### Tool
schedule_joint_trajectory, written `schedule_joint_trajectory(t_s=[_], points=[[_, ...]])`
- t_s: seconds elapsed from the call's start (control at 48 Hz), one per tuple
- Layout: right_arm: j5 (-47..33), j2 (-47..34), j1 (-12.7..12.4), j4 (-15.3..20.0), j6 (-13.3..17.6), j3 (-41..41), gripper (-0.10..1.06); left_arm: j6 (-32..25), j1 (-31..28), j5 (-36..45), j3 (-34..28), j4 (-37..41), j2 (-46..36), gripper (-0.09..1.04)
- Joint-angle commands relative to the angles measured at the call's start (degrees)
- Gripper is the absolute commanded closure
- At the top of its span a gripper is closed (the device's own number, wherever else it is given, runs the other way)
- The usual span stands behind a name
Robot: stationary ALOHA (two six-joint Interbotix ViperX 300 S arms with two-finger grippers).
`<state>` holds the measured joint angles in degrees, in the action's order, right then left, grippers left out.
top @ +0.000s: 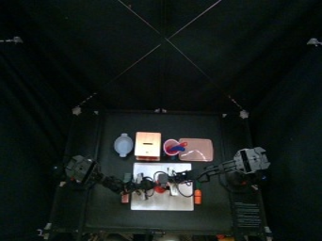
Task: Get the cutter from the drawer then cut the dough then place the extra dough in the bowl
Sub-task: Cut the dough
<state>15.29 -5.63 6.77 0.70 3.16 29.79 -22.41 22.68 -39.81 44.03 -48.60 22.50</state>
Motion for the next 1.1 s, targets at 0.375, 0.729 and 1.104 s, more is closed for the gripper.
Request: schedule_joint_trajectory(t_s=[0.375,0.729,1.104], points=[[3.7,3.3,-0.4,-0.3,-0.4,-2.5,0.55,0.0,-0.3,1.5,0.4,-1.0,0.2,0.49],[2.7,17.8,-5.3,-4.9,0.0,6.9,0.58,-0.2,-0.4,1.5,0.5,-1.3,0.1,0.49],[2.6,21.0,-6.1,0.2,0.5,19.0,0.56,-1.5,-1.9,1.5,0.5,-1.0,-7.7,0.46]])
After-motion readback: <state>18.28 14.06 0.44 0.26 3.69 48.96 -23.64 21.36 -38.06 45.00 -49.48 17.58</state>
